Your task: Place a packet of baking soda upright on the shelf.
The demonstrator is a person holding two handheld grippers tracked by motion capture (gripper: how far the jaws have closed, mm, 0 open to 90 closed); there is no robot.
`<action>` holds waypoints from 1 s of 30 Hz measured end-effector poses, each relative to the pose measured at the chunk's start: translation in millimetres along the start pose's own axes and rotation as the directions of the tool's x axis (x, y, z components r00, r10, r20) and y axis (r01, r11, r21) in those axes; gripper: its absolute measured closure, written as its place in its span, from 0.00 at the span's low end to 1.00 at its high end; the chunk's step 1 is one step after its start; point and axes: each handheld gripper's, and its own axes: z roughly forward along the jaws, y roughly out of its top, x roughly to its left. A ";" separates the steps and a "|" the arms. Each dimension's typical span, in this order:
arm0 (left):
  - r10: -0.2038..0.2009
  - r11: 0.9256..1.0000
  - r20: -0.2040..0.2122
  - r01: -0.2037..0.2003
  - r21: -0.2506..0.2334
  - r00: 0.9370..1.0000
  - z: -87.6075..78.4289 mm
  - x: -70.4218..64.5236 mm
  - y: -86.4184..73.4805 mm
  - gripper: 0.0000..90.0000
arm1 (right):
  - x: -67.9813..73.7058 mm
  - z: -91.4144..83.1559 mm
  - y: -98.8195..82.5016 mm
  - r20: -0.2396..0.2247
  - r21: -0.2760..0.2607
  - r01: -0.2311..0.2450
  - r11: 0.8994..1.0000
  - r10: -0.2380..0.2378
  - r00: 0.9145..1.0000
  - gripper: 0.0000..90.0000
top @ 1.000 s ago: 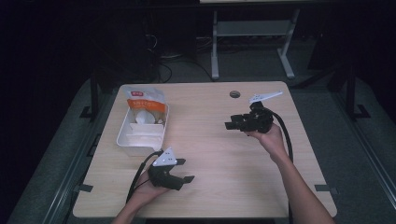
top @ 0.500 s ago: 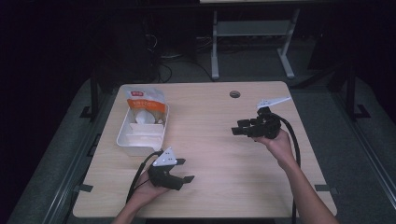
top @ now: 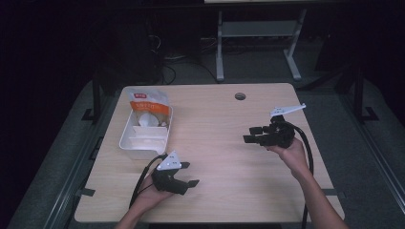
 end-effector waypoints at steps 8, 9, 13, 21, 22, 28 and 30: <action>-0.005 1.000 -0.003 0.005 -0.002 1.000 0.2 0.4 0.1 0.28 | 0.5 -7.2 -12.9 0.003 0.001 -0.011 1.000 0.011 1.000 0.46; -0.004 1.000 -0.002 0.004 -0.001 1.000 0.3 0.4 0.1 0.28 | 0.5 -8.2 -14.1 0.002 -0.002 -0.015 1.000 0.015 1.000 0.46; -0.005 1.000 -0.003 0.005 -0.003 1.000 0.5 0.1 0.2 0.28 | 0.3 -12.4 -20.6 0.002 -0.005 -0.019 1.000 0.019 1.000 0.45; -0.009 1.000 -0.006 0.009 -0.005 1.000 0.3 0.3 0.3 0.27 | 3.0 -19.3 -30.9 0.001 -0.003 -0.022 1.000 0.022 1.000 0.44; -0.008 1.000 -0.007 0.008 -0.005 1.000 0.2 0.3 0.3 0.27 | 3.3 -19.7 -32.2 0.000 0.001 -0.021 1.000 0.021 1.000 0.44; -0.010 1.000 -0.007 0.010 -0.007 1.000 0.0 0.5 0.3 0.27 | 7.0 -21.6 -40.0 -0.003 0.014 -0.017 1.000 0.017 1.000 0.44; -0.010 1.000 -0.007 0.010 -0.007 1.000 0.0 0.5 0.2 0.27 | 8.4 -21.8 -43.4 -0.002 0.018 -0.015 1.000 0.015 1.000 0.44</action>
